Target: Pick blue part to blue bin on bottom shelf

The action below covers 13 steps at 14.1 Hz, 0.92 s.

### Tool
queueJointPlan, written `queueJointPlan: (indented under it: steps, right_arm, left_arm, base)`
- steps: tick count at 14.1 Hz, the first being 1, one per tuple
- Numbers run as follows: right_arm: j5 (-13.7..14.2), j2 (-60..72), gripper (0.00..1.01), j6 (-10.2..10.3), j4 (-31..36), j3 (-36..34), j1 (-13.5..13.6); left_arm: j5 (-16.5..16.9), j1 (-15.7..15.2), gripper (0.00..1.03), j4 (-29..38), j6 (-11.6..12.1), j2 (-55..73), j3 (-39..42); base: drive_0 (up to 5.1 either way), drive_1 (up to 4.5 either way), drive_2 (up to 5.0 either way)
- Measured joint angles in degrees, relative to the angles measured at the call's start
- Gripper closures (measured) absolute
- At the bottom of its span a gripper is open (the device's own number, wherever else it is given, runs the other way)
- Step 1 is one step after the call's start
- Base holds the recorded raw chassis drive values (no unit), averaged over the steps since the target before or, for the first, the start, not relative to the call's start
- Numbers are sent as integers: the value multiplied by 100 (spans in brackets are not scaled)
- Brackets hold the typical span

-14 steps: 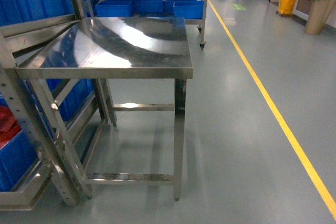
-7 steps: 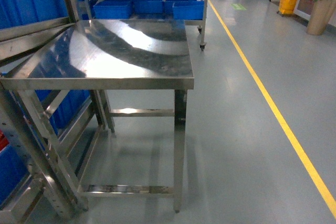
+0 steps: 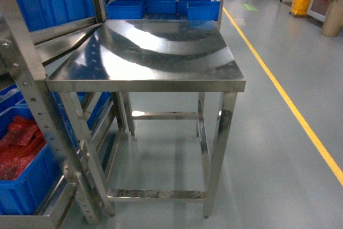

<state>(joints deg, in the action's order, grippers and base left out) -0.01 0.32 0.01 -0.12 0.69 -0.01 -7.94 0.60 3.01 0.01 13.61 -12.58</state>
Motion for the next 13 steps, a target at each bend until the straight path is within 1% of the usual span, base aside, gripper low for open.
queueJointPlan:
  steps: [13]
  right_arm:
    - [0, 0, 3, 0, 4, 0, 0]
  left_arm:
    - [2, -2, 59, 9, 0, -2, 0]
  base:
    - [-507, 239, 239]
